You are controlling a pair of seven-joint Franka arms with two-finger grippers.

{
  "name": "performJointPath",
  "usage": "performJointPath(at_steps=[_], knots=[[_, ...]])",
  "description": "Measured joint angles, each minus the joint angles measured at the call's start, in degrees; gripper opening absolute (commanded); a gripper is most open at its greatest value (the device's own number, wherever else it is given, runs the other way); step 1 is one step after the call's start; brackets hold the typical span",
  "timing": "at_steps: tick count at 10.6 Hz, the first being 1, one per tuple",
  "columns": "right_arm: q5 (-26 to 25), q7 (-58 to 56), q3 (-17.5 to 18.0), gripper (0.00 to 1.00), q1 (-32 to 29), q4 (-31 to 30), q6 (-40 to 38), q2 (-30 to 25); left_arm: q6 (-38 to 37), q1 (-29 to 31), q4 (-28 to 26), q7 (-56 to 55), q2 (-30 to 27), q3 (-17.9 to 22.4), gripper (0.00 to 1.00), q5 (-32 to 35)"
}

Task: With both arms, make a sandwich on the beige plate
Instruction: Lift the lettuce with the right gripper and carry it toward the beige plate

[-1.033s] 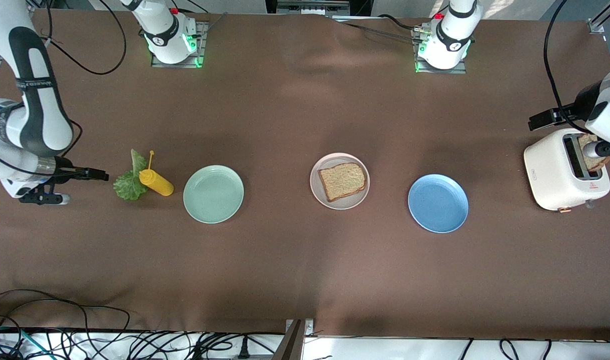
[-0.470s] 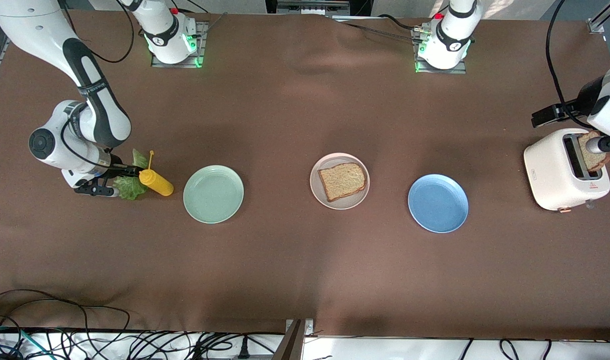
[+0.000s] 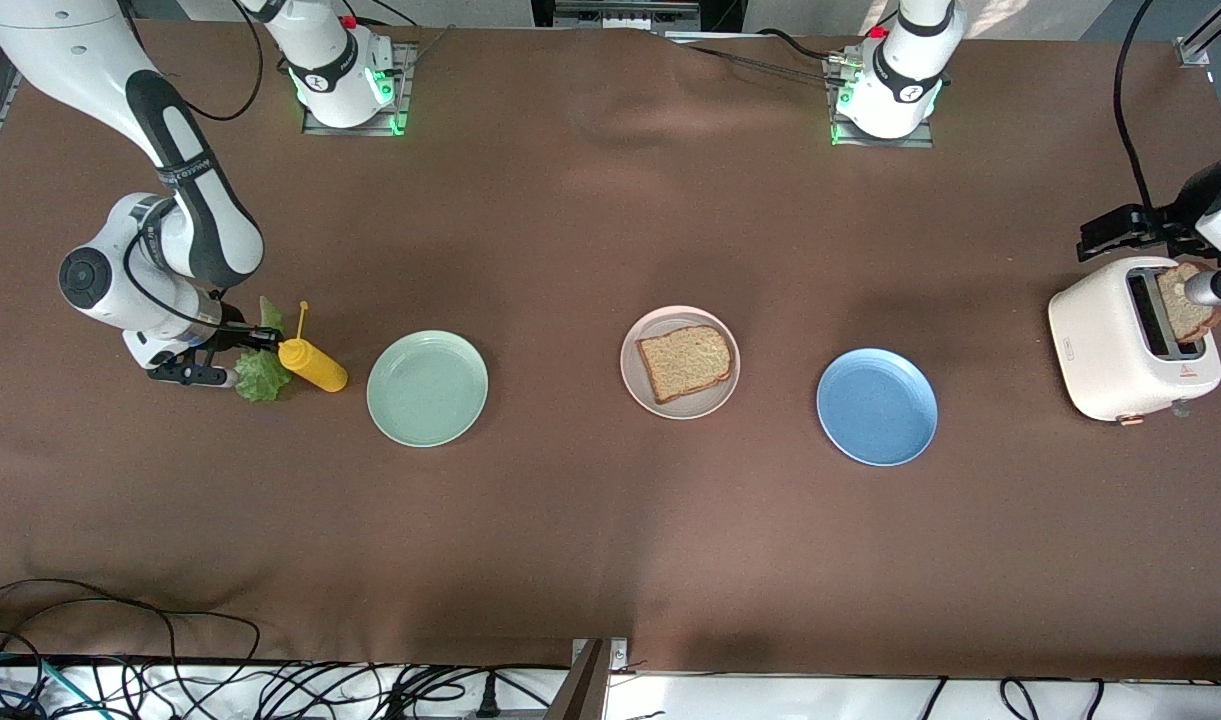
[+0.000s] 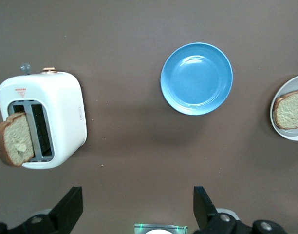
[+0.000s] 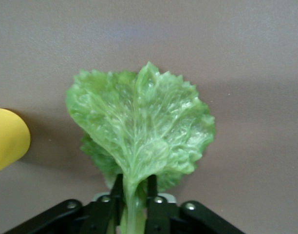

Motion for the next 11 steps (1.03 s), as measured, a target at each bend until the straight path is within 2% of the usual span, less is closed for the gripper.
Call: performJointPath(at_steps=[2, 6, 11], knots=[[0.00, 0.00, -0.05, 0.02, -0.01, 0.58, -1.72, -1.09, 0.05, 1.70, -0.42, 2.65, 0.07, 0.04, 1.00, -0.81], [-0.01, -0.12, -1.42, 0.02, -0.08, 5.46, -12.36, -5.42, 0.21, 1.10, -0.48, 2.35, 0.05, -2.11, 1.00, -0.82], [-0.03, -0.11, -1.65, 0.00, -0.09, 17.45, -26.42, -6.75, 0.25, 1.39, -0.48, 1.51, 0.02, -2.84, 1.00, -0.82]])
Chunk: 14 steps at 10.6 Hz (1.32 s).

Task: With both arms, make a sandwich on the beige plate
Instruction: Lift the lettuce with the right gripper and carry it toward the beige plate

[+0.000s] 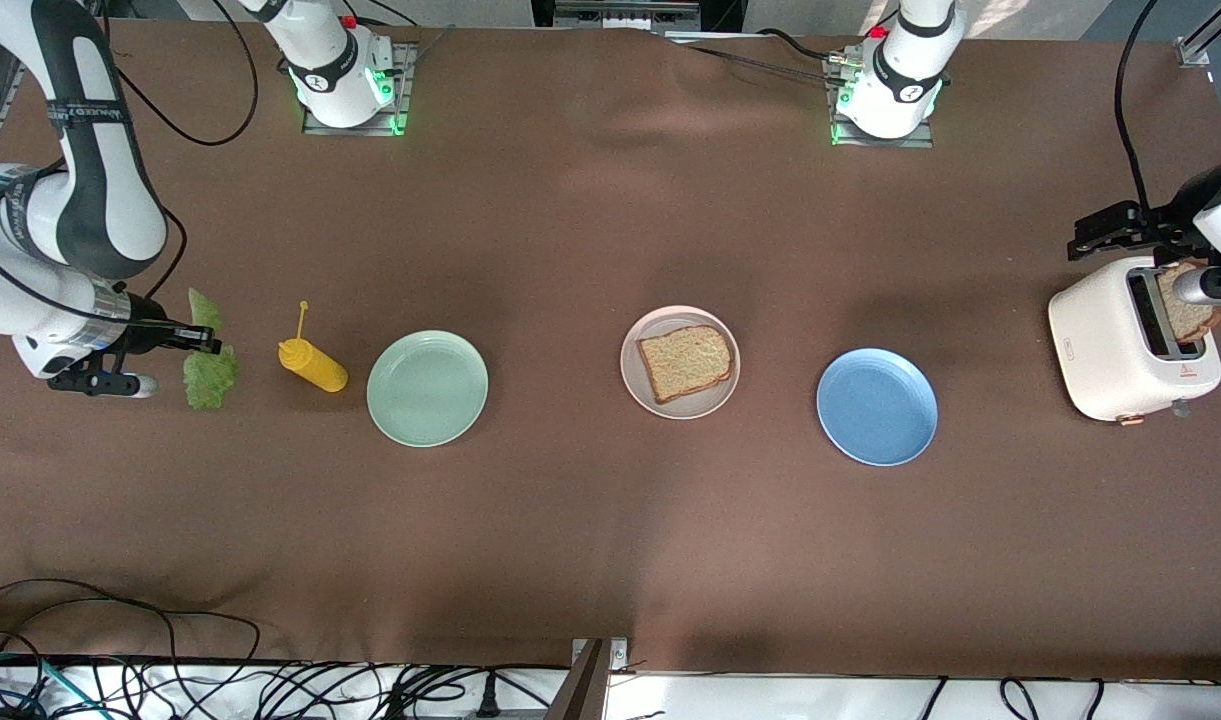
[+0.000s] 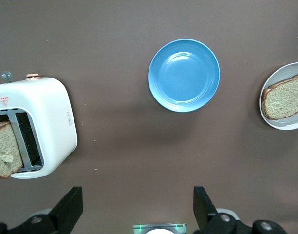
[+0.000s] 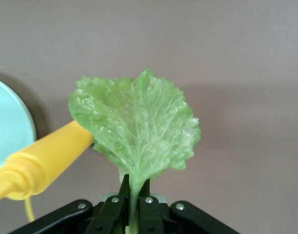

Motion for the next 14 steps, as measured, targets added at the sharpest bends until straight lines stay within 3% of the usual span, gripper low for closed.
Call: performJointPath(at_steps=[4, 6, 8, 11, 14], knots=[[0.03, 0.71, -0.68, 0.00, -0.58, 12.23, -11.91, 0.04, -0.02, 0.04, -0.15, -0.02, 0.05, 0.17, 1.00, 0.00], [0.15, 6.82, 0.04, 0.00, -0.35, 16.92, -15.21, 0.09, -0.06, 0.24, -0.28, -0.04, 0.06, 0.24, 1.00, 0.00], [0.26, 16.27, 2.64, 0.00, 0.71, 18.78, -15.73, 0.27, -0.08, 0.32, -0.33, -0.04, 0.07, 0.23, 1.00, 0.00], [0.38, 35.35, 10.30, 0.00, 2.66, 20.80, -15.52, 1.76, -0.08, 0.30, -0.34, -0.04, 0.25, 0.16, 1.00, 0.00], [0.43, 55.73, 15.02, 0.00, 8.97, 22.01, -11.43, 4.67, -0.08, 0.32, -0.36, -0.04, 0.32, 0.14, 1.00, 0.00]])
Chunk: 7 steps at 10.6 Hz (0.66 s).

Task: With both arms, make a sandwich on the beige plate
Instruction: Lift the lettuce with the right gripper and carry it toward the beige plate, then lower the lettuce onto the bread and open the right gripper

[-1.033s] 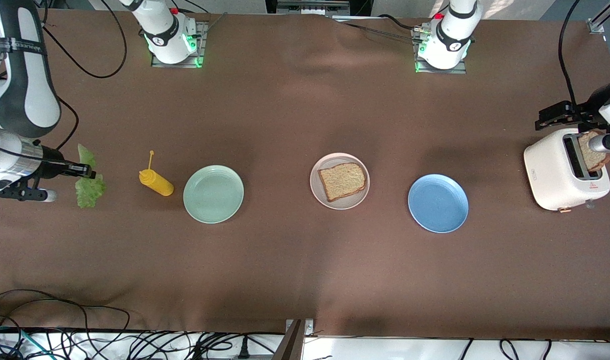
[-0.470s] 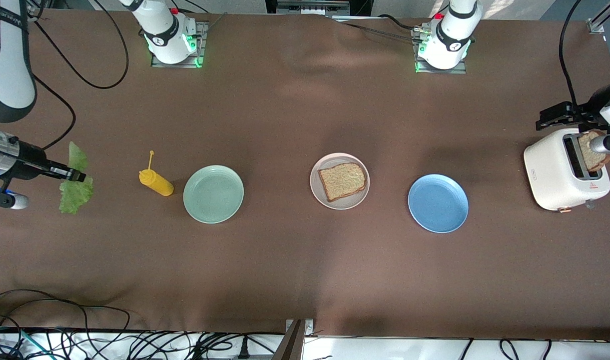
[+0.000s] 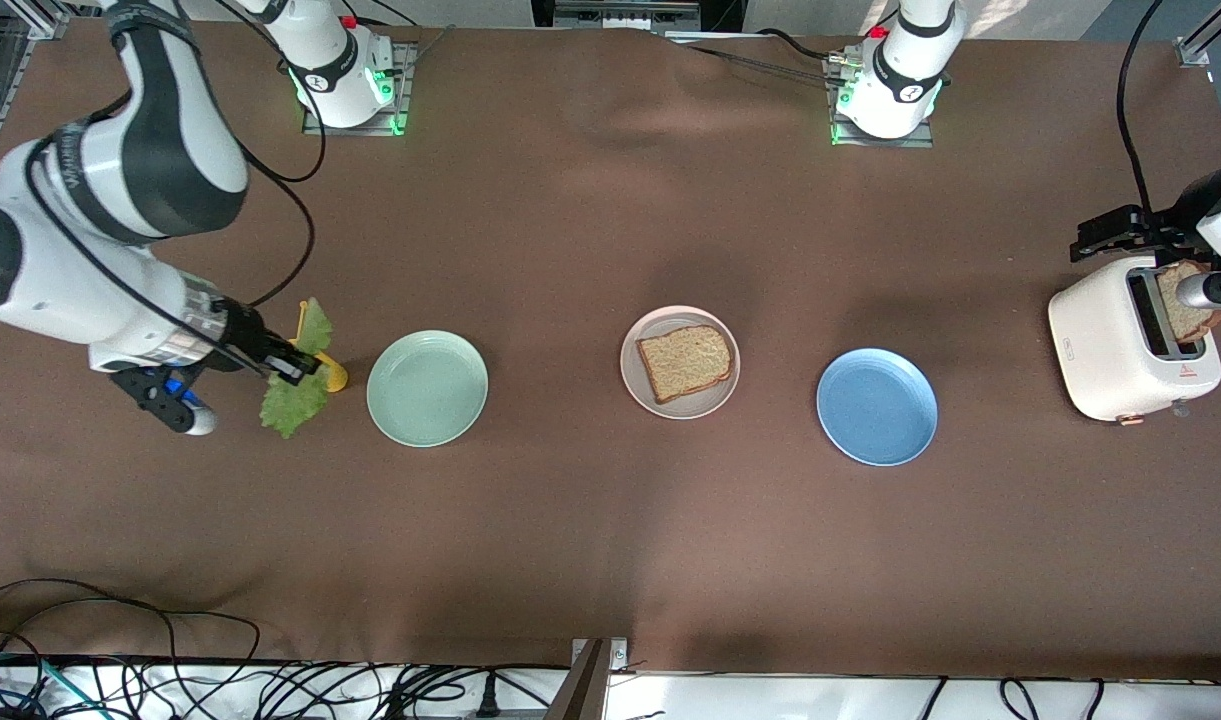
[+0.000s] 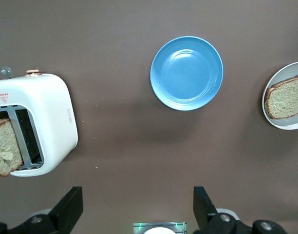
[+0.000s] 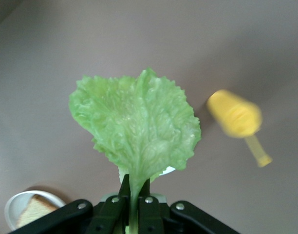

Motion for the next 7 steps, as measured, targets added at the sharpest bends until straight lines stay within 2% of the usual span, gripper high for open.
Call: performJointPath(at_steps=[4, 7], knots=[[0.08, 29.94, 0.51, 0.01, 11.75, 1.65, 12.50, 6.01, 0.00, 0.00, -0.01, 0.00, 0.05, 0.00, 1.00, 0.00], [0.16, 45.37, 0.73, 0.01, 20.50, 5.73, 20.04, 13.05, 0.00, 0.01, -0.03, 0.00, 0.08, 0.00, 1.00, 0.00]])
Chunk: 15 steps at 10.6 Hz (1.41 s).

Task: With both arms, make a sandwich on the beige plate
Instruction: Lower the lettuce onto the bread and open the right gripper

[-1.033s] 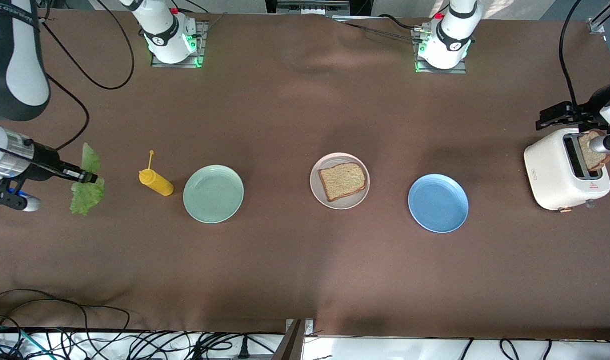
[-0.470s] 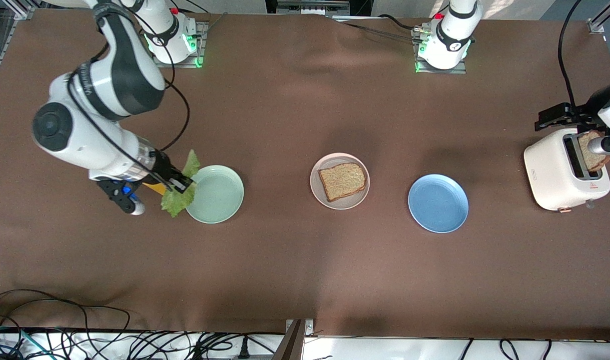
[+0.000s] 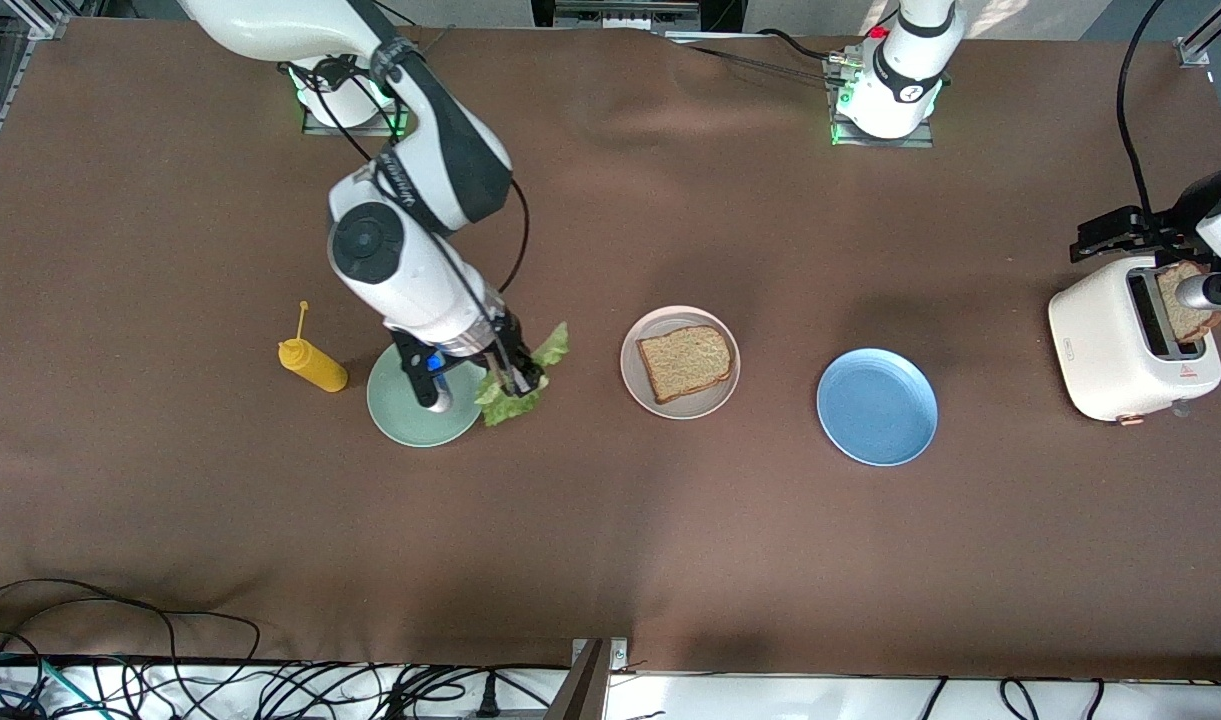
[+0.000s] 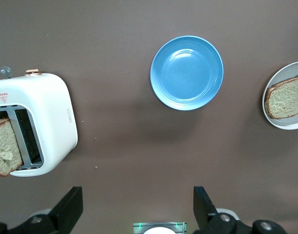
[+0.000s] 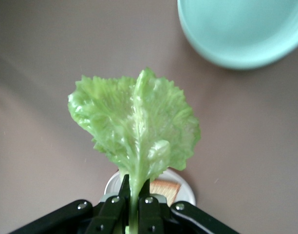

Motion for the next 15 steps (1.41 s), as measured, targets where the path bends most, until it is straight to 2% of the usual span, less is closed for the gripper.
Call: performJointPath(at_steps=[4, 6, 7, 8, 11, 15], knots=[[0.01, 10.21, 0.00, 0.04, 9.17, 1.98, 15.25, 8.81, 0.00, 0.02, -0.03, 0.00, 0.14, 0.01, 1.00, 0.00], [0.01, 11.89, -0.02, 0.13, 12.69, 2.64, 18.81, 11.65, 0.00, 0.02, -0.03, 0.00, 0.19, 0.00, 1.00, 0.00], [-0.01, 11.96, -0.06, 0.40, 13.89, 2.76, 19.78, 12.64, 0.00, 0.02, -0.03, 0.00, 0.24, 0.00, 1.00, 0.00], [-0.50, 11.90, -0.15, 0.99, 14.67, 2.80, 20.19, 13.64, -0.01, 0.03, -0.03, 0.00, 0.26, 0.00, 1.00, 0.00], [-5.77, 11.80, -0.58, 1.00, 15.13, 2.95, 20.10, 15.12, -0.07, 0.04, -0.04, 0.00, 0.29, 0.00, 1.00, 0.00], [-9.19, 11.63, -2.30, 1.00, 15.07, 5.57, 17.27, 15.10, -0.15, 0.04, -0.04, 0.00, 0.32, 0.00, 1.00, 0.00]])
